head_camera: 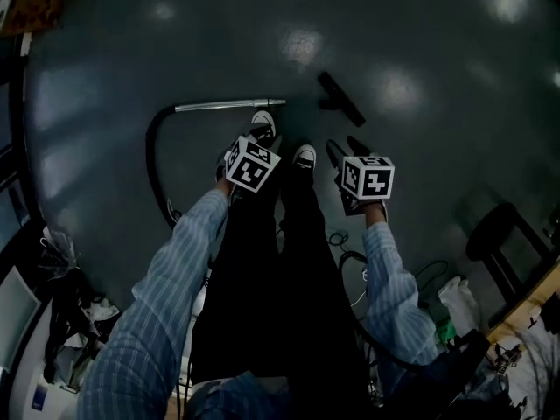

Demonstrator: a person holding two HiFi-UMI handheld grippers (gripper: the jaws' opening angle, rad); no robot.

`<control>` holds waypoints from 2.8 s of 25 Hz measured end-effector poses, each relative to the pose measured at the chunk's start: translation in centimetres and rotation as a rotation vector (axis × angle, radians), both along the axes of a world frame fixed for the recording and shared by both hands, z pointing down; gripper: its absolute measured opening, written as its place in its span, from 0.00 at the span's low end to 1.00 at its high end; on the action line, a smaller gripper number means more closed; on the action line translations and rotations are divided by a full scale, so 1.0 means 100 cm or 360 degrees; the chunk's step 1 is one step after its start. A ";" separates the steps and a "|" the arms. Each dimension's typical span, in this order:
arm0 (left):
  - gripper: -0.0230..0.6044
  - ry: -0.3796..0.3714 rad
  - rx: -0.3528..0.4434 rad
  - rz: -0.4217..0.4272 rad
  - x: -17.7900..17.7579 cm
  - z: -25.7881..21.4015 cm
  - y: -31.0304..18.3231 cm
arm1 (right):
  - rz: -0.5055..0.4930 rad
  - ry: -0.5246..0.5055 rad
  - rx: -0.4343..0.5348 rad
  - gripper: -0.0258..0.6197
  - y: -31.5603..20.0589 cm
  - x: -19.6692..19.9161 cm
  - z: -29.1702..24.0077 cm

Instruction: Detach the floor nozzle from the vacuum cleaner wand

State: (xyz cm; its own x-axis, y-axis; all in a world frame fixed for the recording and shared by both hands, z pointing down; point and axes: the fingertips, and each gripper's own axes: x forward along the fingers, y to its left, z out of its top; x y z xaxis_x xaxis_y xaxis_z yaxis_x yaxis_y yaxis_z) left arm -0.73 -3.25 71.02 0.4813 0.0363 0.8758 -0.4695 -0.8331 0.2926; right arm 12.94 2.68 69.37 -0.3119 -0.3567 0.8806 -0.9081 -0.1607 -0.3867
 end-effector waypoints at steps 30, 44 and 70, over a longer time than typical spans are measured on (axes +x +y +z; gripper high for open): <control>0.08 0.0379 0.0374 -0.0422 -0.037 -0.328 0.077 | 0.0057 -0.0208 0.0342 0.31 0.059 -0.089 -0.268; 0.06 0.0492 0.0519 -0.0377 -0.197 -0.372 0.190 | 0.0123 -0.0057 0.0500 0.12 0.140 -0.249 -0.305; 0.05 0.0769 0.0363 -0.0714 -0.171 -0.424 0.316 | -0.0004 0.0090 0.0400 0.12 0.333 -0.219 -0.335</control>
